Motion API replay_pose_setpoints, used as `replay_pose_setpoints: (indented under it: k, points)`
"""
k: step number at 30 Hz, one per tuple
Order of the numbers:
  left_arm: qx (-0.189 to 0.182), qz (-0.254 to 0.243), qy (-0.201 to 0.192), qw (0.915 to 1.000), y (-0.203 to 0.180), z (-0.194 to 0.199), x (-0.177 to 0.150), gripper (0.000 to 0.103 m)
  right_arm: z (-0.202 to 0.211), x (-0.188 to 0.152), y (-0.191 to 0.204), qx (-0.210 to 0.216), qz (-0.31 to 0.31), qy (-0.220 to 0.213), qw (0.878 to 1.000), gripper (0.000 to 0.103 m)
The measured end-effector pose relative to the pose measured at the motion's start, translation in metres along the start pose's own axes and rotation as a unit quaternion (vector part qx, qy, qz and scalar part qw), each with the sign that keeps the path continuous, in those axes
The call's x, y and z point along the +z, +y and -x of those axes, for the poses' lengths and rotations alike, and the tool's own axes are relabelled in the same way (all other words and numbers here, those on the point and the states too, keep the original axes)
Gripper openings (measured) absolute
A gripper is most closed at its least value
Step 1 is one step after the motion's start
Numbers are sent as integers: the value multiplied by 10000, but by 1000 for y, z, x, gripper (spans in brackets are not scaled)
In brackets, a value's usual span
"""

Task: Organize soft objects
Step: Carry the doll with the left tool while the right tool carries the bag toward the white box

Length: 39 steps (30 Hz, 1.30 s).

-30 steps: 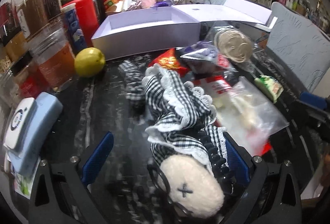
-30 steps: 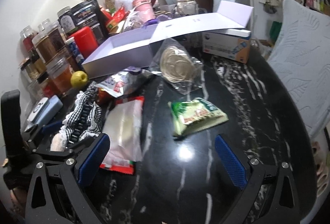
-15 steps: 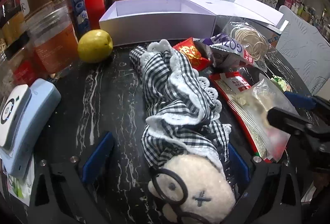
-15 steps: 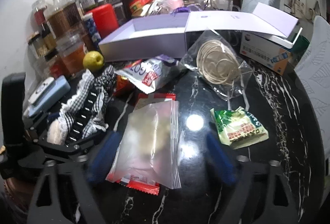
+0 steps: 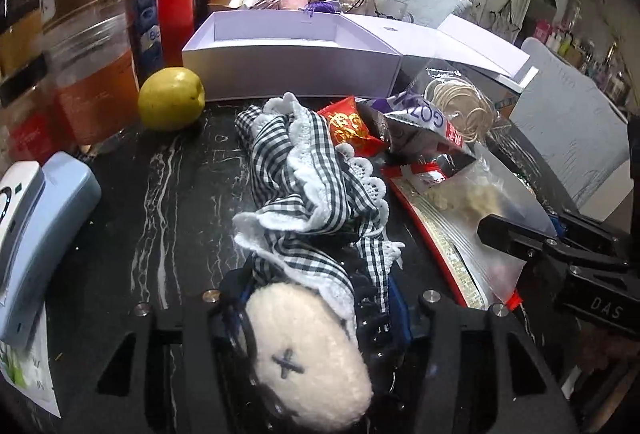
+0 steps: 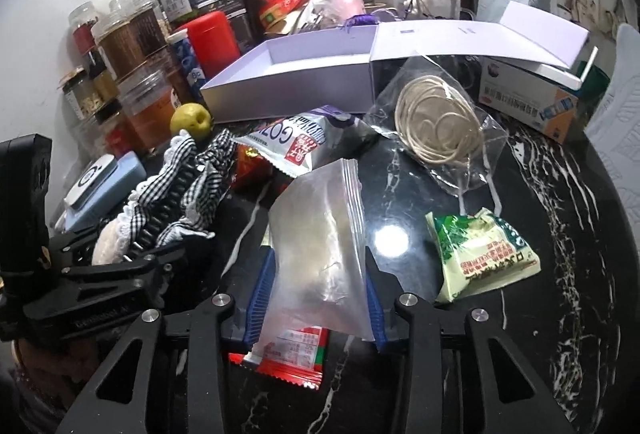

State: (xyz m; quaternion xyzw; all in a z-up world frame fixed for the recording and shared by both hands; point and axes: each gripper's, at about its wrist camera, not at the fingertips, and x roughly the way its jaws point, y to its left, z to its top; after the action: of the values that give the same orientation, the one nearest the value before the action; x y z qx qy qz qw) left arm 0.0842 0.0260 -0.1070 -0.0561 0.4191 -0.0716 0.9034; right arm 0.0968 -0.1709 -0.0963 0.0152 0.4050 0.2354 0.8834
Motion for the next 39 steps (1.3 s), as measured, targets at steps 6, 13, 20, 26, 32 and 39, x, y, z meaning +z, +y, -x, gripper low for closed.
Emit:
replay_pose_setpoints:
  k: [6,13,20,26,32,39]
  points:
    - [-35,20,-27,10000,2,12,-1,53,9,-4,-5,140,-77,-87,9998,39]
    - [4,-16,-166,9999,0,32,7,53,23,-9,-2,312,-120,-151,9993,38]
    - [131,-156,-621,9979,-7,55,26,53,43,-3,0,548,-209,-332,9977,36]
    - [74,-218,-965,9951,-11,71,44,53,61,16,1,608,-240,-653,9957,36]
    - [47,-345,-1338,9904,-14,86,63,53,75,47,5,479,-148,-1018,9935,36]
    - [157,-601,-1717,9832,-23,99,93,53,85,83,10,457,100,-1289,9906,36]
